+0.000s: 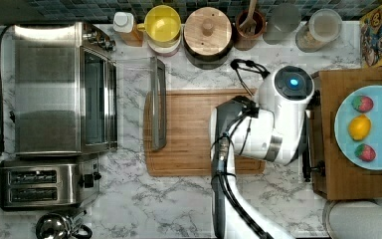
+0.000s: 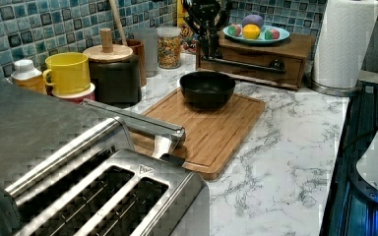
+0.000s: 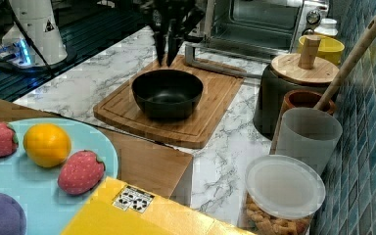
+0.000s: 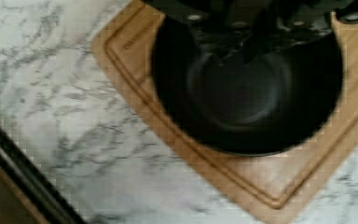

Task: Pick up the bowl.

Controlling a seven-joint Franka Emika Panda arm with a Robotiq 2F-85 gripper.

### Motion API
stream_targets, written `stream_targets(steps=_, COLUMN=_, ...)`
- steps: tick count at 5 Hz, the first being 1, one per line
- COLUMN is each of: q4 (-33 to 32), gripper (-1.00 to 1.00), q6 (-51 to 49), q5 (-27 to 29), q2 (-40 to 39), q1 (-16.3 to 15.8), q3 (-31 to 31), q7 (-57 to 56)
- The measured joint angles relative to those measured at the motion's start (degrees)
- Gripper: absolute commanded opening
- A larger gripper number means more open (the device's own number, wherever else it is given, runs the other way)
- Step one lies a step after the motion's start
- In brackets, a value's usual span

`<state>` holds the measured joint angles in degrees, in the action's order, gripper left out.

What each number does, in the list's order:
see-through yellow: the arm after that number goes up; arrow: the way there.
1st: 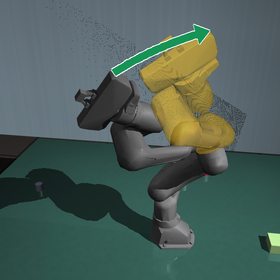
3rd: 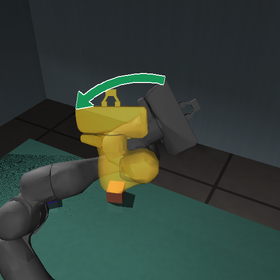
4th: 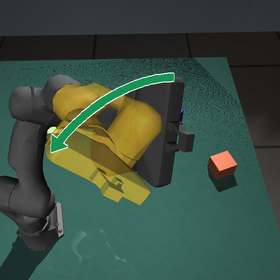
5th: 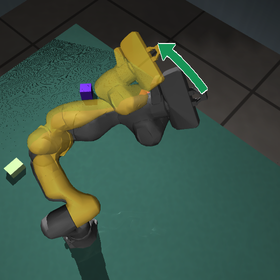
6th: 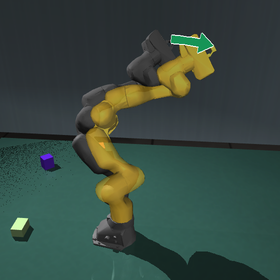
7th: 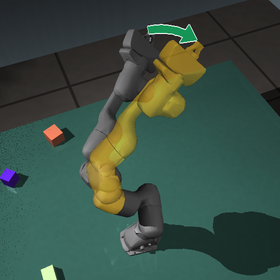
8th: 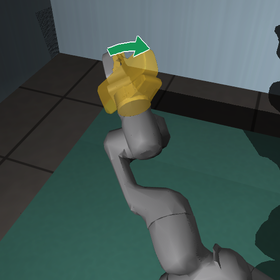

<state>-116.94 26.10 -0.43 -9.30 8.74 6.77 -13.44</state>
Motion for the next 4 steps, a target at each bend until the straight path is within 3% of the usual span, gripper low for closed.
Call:
stream_targets(steps=2, q4=-5.4, gripper=0.0, q6=-0.2, q5=-1.5, q2=3.4, q1=3.0, q3=1.4, q7=-2.2)
stream_targets(steps=4, q4=-5.9, gripper=0.0, q6=7.0, q5=-1.7, q2=2.8, q1=3.3, q3=1.0, q7=-7.7)
